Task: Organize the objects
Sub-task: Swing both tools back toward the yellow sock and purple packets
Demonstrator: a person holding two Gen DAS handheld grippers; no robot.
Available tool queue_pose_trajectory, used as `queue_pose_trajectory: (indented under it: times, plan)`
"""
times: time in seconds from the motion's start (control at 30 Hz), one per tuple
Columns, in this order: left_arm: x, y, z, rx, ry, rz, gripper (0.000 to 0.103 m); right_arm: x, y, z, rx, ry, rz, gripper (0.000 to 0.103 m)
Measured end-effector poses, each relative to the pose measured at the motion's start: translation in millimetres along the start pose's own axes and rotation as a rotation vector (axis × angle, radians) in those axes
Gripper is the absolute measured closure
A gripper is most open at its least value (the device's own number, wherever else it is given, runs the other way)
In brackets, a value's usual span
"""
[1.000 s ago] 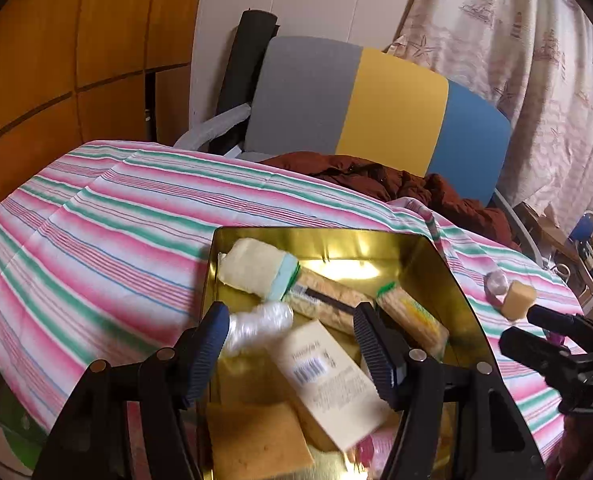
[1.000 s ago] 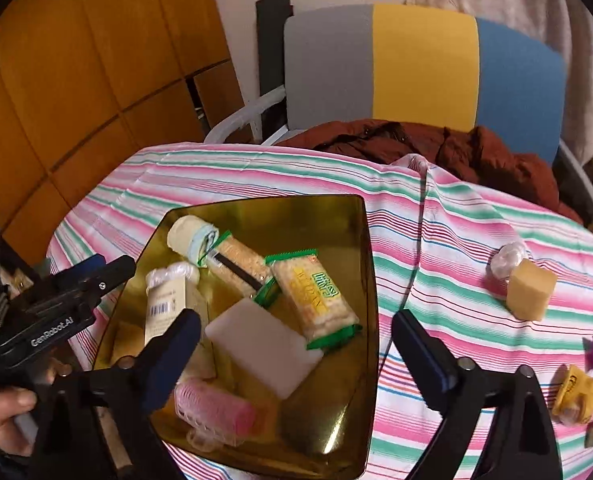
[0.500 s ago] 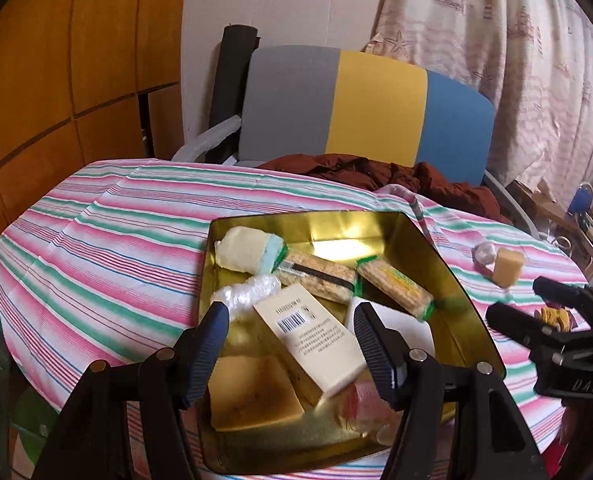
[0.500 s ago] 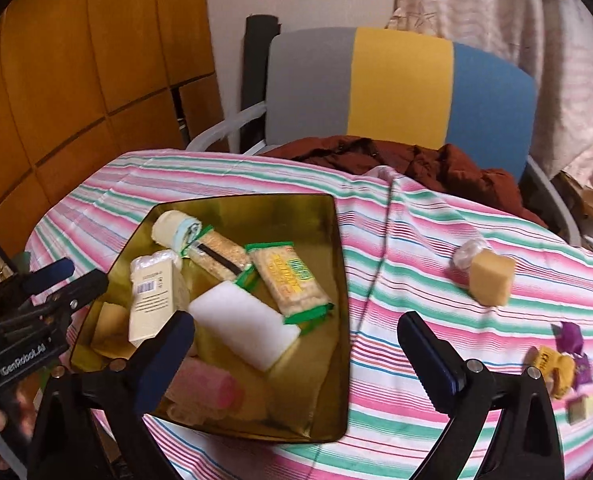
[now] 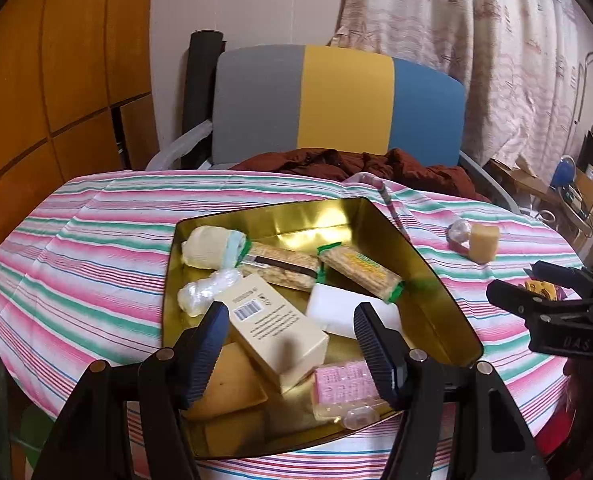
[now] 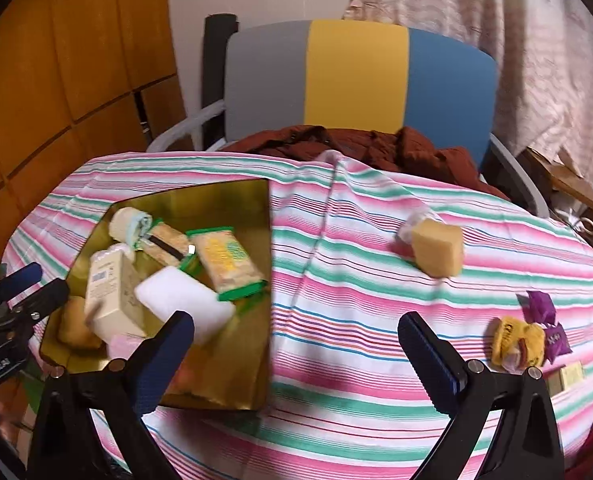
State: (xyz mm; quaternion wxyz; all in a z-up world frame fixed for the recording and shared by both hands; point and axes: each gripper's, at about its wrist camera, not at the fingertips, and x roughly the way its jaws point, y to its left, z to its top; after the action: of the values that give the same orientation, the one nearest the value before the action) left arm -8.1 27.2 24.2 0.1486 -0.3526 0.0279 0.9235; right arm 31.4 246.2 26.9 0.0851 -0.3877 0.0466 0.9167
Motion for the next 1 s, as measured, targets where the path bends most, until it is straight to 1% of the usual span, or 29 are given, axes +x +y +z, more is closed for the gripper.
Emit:
queue_pose_trajectory:
  times: [0.2, 0.37, 0.53, 0.63, 0.73, 0.83, 0.9, 0.93, 1.0]
  plan:
    - [2, -17, -1, 0.040, 0.012, -0.031, 0.037, 1, -34, -6, 0.054, 0.021, -0.057, 0.000]
    - [6, -31, -6, 0.067, 0.033, -0.087, 0.037, 1, -68, -11, 0.105, 0.049, -0.106, 0.000]
    - [9, -41, -9, 0.074, 0.058, -0.153, 0.037, -6, -118, -15, 0.185, 0.059, -0.181, 0.000]
    - [11, -48, -11, 0.093, 0.068, -0.167, 0.037, -11, -154, -16, 0.261, 0.062, -0.209, 0.000]
    - [11, -57, -10, 0.115, 0.068, -0.192, 0.038, -20, -199, -20, 0.373, 0.057, -0.257, 0.000]
    - [11, -68, -8, 0.139, 0.072, -0.220, 0.038, -28, -253, -32, 0.540, 0.037, -0.317, 0.000]
    - [13, -77, -8, 0.160, 0.078, -0.237, 0.038, -30, -281, -42, 0.634, 0.029, -0.345, 0.000]
    - [14, -82, -7, 0.171, 0.081, -0.244, 0.038, -31, -291, -49, 0.681, 0.023, -0.353, 0.000]
    - [14, -93, -6, 0.193, 0.085, -0.266, 0.038, -33, -314, -67, 0.819, 0.006, -0.327, 0.000]
